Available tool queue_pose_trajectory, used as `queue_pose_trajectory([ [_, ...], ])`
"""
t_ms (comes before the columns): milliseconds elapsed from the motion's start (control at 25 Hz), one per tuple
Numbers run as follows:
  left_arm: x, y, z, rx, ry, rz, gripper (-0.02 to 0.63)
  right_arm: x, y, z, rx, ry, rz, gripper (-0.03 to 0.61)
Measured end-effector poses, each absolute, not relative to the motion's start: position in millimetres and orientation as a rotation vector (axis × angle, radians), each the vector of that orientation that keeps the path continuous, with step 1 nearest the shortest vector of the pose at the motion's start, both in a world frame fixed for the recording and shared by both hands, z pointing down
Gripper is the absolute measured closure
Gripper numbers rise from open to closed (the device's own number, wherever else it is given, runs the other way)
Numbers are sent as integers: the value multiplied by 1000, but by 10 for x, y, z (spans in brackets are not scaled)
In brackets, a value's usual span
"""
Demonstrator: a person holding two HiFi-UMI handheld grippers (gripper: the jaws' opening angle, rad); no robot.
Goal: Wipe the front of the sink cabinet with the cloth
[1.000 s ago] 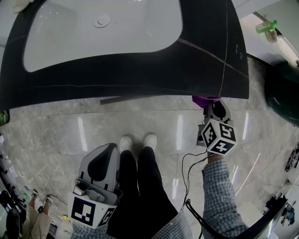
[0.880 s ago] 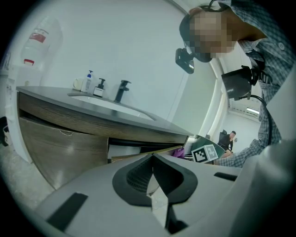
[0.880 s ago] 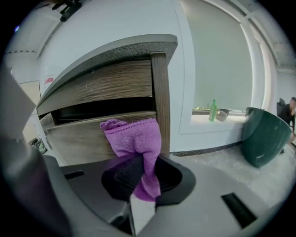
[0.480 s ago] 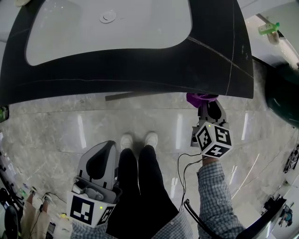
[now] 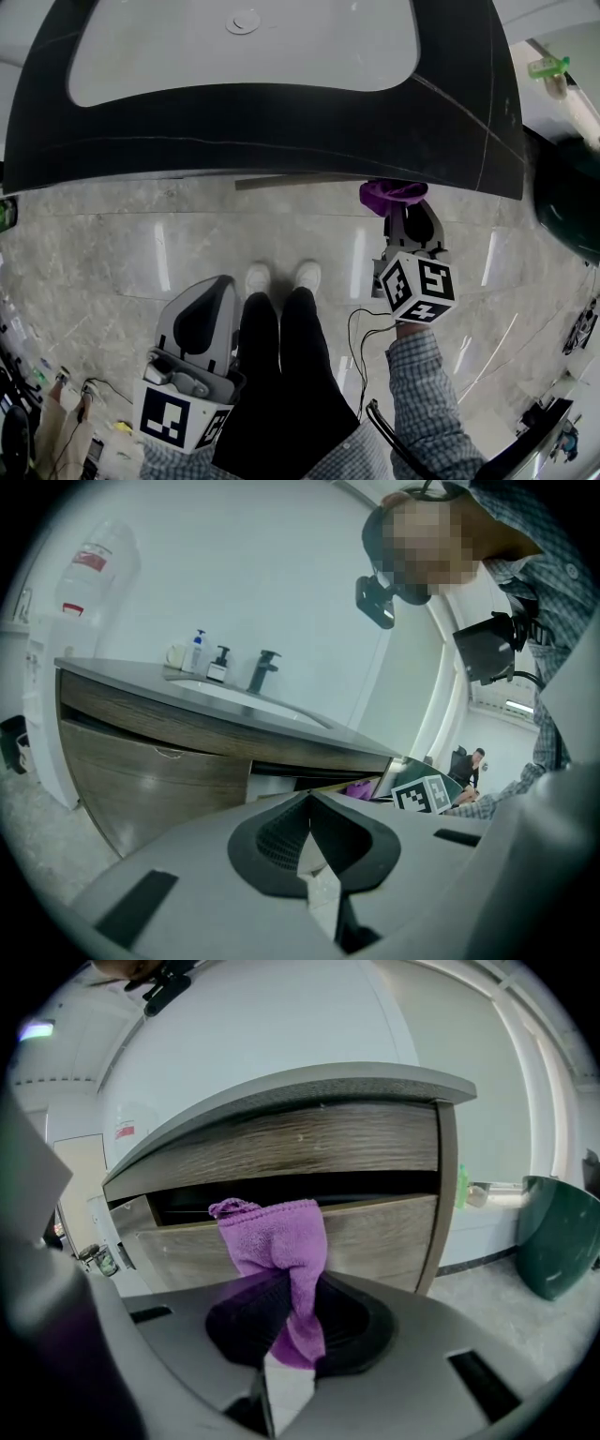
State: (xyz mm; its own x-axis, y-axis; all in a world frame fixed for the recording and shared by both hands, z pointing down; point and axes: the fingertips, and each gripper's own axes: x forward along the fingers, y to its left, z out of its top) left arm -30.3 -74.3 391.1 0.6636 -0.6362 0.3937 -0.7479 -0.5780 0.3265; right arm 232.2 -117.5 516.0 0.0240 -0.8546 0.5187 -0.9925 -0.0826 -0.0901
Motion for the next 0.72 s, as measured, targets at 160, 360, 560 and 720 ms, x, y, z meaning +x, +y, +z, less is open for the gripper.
queue_pose_trajectory([
  [160, -429, -735, 3947, 2398, -1089, 319, 603, 2069, -1211, 5152, 1972, -1939, 658, 504],
  [360, -558, -736, 3959, 2386, -1111, 303, 603, 1762, -1247, 5139, 1908, -2000, 659, 503],
  [560, -685, -738, 3988, 2371, -1125, 291, 603, 1417, -1282, 5131, 1832, -2062, 651, 505],
  [720, -760, -743, 4009, 2359, -1143, 279, 603, 1183, -1303, 5152, 1775, -2104, 652, 505],
])
